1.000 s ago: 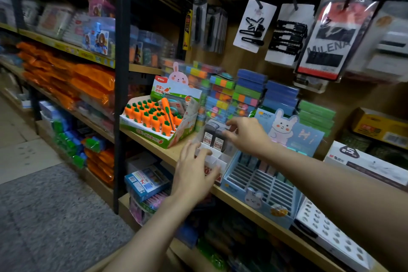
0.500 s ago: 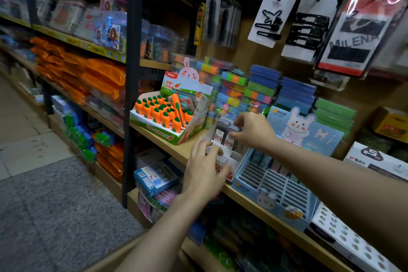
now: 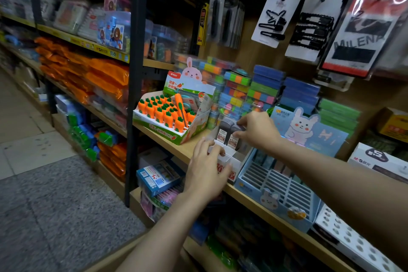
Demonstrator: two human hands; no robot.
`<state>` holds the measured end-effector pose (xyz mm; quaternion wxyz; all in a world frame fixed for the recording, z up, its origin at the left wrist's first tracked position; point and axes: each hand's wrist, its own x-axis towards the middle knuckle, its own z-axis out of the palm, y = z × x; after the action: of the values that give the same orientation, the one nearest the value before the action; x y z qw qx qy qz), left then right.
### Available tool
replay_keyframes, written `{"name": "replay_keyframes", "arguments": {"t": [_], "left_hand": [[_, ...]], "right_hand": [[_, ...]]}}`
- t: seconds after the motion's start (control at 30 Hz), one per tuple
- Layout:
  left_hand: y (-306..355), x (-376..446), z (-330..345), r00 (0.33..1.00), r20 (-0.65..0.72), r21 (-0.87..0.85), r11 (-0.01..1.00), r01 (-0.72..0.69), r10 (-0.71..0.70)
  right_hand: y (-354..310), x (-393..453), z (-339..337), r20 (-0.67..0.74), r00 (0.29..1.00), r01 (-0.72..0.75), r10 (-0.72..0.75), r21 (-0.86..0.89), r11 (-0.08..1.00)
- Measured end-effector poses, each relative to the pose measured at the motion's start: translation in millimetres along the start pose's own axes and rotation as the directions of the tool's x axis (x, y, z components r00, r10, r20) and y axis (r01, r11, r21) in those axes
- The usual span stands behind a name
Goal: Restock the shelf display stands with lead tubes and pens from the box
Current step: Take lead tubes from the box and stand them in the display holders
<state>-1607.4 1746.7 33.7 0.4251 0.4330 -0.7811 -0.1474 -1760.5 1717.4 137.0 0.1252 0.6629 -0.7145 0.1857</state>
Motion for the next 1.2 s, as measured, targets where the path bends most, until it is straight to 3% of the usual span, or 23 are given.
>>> {"name": "replay_keyframes", "arguments": {"t": [0.3,0.47,0.53,0.6,0.7,0.77,0.8,0.87,0.9,0.93,1.0,1.07,1.2], "left_hand": [[-3.6,-1.8,0.4,0.999,0.014,-0.014,0.999,-0.034,0.034],[-1.1,-15.9,-12.5,0.996,-0.030,-0.110,0.990,-0.092,0.089],[0.6,-28.5,-21.4,0.989,-0.062,-0.096,0.986,-0.139,0.134],[-1.5,-43.1,-31.1,0.983,-0.057,-0.071,0.981,-0.181,0.177],[-9.4,-72.9,-46.2,0.985,0.085,-0.069,0.987,-0.145,0.150],[-23.3,-100.0,-53.9,0.964,0.265,-0.018,1.000,0.016,-0.011],[-32.4,-116.8,-58.2,0.910,0.399,0.031,0.994,0.109,-0.113],[-57.4,-158.3,-63.7,0.710,0.635,0.121,0.947,0.298,-0.304],[-71.4,-182.3,-64.6,0.612,0.676,0.172,0.895,0.411,-0.411],[-85.1,-207.6,-63.0,0.534,0.672,0.208,0.823,0.529,-0.513],[-111.4,-255.3,-50.7,0.448,0.530,0.210,0.623,0.753,-0.720],[-127.5,-297.1,-27.6,0.361,0.335,0.156,0.429,0.890,-0.870],[-133.1,-358.9,30.9,0.152,0.273,0.019,0.163,0.986,-0.950]], "right_hand": [[15.8,-20.8,13.6,-0.223,0.959,0.153,-0.178,-0.122,0.981],[12.5,-43.6,5.2,-0.183,0.964,0.173,-0.193,-0.120,0.978],[7.5,-59.1,-2.0,-0.226,0.958,0.177,-0.175,-0.010,0.984],[-1.7,-84.2,-5.2,-0.321,0.930,0.253,-0.177,0.212,0.944],[-29.2,-138.4,1.7,-0.386,0.899,0.385,-0.207,0.474,0.792],[-46.9,-176.2,21.2,-0.289,0.919,0.391,-0.267,0.597,0.700],[-54.3,-193.9,35.6,-0.198,0.930,0.363,-0.311,0.640,0.677],[-66.2,-225.3,74.9,0.096,0.924,0.207,-0.370,0.686,0.697],[-71.1,-241.1,97.6,0.280,0.887,0.084,-0.368,0.685,0.724],[-75.0,-257.0,121.0,0.453,0.824,-0.057,-0.342,0.666,0.744],[-78.6,-285.7,164.6,0.695,0.677,-0.294,-0.244,0.559,0.775],[-78.7,-311.3,197.9,0.802,0.582,-0.396,-0.139,0.427,0.813],[-71.2,-348.0,246.1,0.887,0.460,-0.532,0.048,0.232,0.814]]}}
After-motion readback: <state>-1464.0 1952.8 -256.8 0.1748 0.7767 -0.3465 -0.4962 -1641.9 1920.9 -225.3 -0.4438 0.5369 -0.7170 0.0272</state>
